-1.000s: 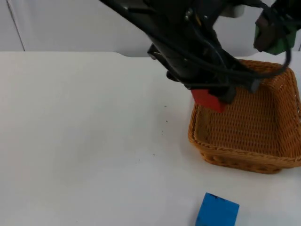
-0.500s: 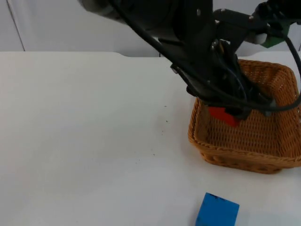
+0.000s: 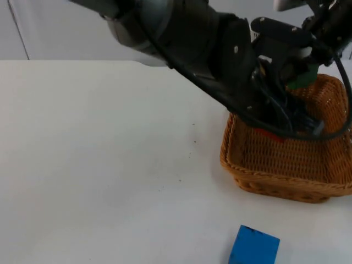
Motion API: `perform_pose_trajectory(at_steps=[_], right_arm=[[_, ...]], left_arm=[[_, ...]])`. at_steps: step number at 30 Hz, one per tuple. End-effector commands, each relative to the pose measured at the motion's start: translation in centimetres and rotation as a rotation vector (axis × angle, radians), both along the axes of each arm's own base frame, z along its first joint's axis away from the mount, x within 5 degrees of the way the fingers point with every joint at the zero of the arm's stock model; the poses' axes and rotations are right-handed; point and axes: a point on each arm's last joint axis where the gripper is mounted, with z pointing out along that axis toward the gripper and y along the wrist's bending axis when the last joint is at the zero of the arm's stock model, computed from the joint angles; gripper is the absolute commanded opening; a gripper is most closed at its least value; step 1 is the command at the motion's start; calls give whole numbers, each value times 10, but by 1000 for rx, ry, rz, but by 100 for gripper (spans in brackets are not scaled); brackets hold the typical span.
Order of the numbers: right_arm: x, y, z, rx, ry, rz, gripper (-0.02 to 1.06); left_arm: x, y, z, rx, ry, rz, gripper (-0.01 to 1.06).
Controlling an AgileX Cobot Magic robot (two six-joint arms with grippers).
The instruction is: Pick up one cube with each hand and place exactly two cubes into the same basket, leaving the remaining cube outside.
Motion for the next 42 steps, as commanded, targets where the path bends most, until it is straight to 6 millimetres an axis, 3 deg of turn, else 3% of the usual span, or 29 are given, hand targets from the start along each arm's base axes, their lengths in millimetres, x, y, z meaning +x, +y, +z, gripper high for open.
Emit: perform_pose_trajectory(at_steps=[1, 12, 21, 25, 31, 32, 35, 39, 42], right_arm=[[4, -2, -11, 5, -1, -13, 0], [7, 0, -41, -1, 41, -18, 0], [7, 0, -43, 0, 45, -20, 0], [7, 0, -43, 0, 46, -19, 6], [6, 0, -43, -1, 52, -18, 33], [6, 0, -43, -1, 52, -18, 33], [6, 0, -43, -1, 54, -18, 50], [6, 0, -42, -2, 58, -16, 68], [5, 0, -35, 1, 51, -15, 69]], left_arm=[[2, -3, -6, 2, -21, -10, 0], [4, -5, -18, 14, -15, -11, 0], [4, -4, -18, 22, -21, -19, 1], [4, -4, -20, 27, -15, -20, 11], [2, -3, -34, 59, 25, -21, 53], [2, -3, -34, 59, 25, -21, 53], [2, -3, -35, 63, 27, -22, 72], [2, -3, -33, 59, 24, -22, 78], [2, -3, -28, 53, 18, -22, 78]])
